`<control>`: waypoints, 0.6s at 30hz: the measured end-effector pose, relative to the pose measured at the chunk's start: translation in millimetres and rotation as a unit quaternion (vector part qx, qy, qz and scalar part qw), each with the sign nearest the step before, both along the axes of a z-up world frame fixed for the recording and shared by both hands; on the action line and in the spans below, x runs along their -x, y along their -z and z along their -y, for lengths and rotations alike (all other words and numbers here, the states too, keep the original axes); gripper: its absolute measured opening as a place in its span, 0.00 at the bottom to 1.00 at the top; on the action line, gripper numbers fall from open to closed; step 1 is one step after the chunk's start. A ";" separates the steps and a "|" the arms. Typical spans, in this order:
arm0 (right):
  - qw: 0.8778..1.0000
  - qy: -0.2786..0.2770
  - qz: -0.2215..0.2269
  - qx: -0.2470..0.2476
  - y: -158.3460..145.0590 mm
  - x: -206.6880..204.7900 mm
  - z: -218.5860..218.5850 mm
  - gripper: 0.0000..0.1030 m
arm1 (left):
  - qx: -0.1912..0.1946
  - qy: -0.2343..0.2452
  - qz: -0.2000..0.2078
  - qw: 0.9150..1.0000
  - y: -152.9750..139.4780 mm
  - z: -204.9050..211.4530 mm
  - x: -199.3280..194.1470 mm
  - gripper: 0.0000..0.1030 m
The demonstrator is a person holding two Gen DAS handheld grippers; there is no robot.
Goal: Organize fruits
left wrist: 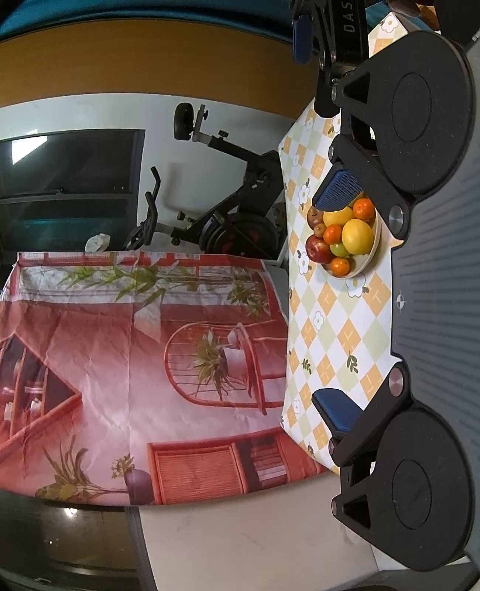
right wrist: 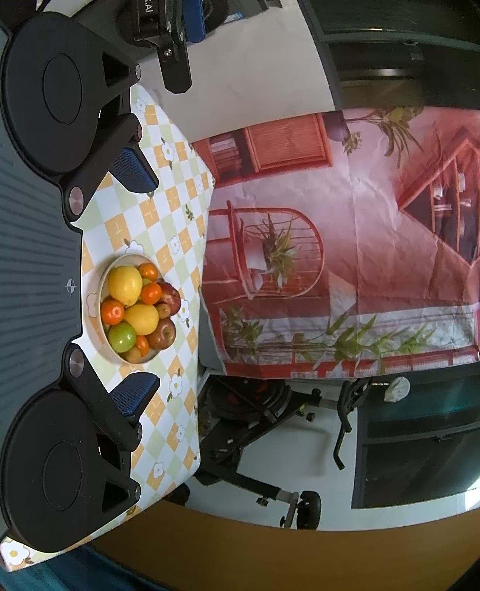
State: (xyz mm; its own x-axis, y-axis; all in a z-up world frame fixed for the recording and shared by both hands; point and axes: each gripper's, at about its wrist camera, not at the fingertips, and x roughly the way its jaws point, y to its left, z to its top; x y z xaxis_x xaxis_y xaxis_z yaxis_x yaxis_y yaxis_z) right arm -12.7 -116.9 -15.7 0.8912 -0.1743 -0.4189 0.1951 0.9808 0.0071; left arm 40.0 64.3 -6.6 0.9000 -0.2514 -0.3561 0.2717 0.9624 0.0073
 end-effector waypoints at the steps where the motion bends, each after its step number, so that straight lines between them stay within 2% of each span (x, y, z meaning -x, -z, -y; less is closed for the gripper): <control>1: 1.000 0.000 0.000 0.001 0.2 0.1 -1.0 1.00 | 0.001 0.000 0.000 1.000 0.2 0.0 1.1 1.00; 18: 1.000 0.001 -0.001 0.005 0.1 0.1 0.3 1.00 | 0.008 0.002 -0.001 1.000 -0.5 1.1 2.0 1.00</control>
State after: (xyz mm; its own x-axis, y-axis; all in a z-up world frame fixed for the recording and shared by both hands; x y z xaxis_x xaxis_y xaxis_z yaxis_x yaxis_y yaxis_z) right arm -12.8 -117.1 -15.8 0.8895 -0.1809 -0.4195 0.1977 0.9802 -0.0035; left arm 37.9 63.2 -6.1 0.8985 -0.2603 -0.3535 0.2755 0.9613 -0.0077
